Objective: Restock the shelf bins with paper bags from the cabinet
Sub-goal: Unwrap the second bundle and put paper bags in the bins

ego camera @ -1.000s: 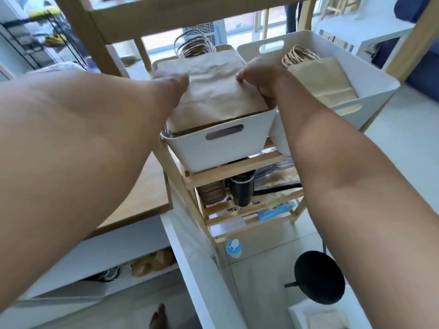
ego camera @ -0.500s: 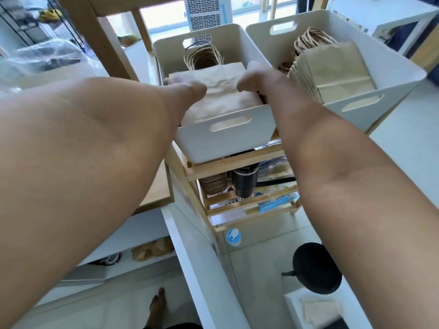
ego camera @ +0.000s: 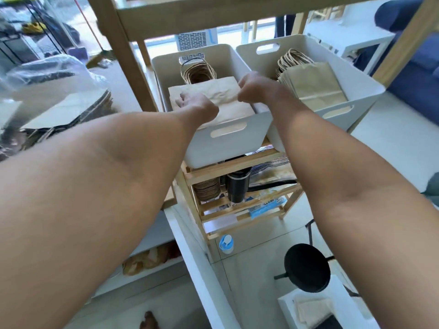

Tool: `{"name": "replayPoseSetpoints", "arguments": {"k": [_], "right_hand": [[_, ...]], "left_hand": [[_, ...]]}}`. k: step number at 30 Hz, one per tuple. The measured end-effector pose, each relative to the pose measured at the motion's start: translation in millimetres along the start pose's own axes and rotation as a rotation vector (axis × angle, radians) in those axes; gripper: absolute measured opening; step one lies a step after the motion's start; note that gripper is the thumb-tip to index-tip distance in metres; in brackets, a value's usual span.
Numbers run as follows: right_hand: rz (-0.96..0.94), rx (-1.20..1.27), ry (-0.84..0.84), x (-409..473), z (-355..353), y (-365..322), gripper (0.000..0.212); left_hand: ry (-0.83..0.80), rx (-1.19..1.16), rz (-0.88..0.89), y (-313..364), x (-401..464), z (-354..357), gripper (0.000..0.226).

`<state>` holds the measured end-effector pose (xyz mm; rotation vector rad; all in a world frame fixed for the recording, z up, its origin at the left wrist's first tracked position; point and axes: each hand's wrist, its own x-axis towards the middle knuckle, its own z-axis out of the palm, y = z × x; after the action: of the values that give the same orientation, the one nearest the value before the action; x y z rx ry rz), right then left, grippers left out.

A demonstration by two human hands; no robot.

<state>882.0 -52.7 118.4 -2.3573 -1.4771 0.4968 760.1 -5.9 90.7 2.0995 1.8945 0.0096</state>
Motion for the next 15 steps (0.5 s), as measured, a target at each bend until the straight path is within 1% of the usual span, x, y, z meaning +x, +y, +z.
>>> {"name": "replayPoseSetpoints", "arguments": {"k": [2, 4, 5, 7, 10, 15], "right_hand": [[-0.009, -0.012, 0.014, -18.6, -8.0, -2.2, 0.02], [-0.013, -0.05, 0.03, -31.3, -15.0, 0.6, 0.036], [-0.008, -0.065, 0.045, -38.5, -18.1, 1.3, 0.04], [0.008, -0.103, 0.082, -56.5, -21.0, 0.0, 0.039], [0.05, -0.127, 0.109, -86.3, -24.6, -8.3, 0.034], [0.171, -0.109, 0.118, -134.7, -3.5, -29.8, 0.032]], "left_hand": [[-0.025, 0.003, 0.084, 0.0, -7.6, 0.0, 0.063], [-0.05, 0.004, 0.161, 0.4, -19.4, -5.2, 0.059], [-0.053, -0.007, 0.203, 1.0, -25.4, -6.1, 0.057], [-0.058, -0.027, 0.318, -2.9, -39.5, -9.1, 0.054], [-0.073, -0.056, 0.506, -14.5, -61.5, -16.4, 0.057], [-0.09, -0.043, 0.8, -60.6, -96.1, -27.0, 0.052]]}}
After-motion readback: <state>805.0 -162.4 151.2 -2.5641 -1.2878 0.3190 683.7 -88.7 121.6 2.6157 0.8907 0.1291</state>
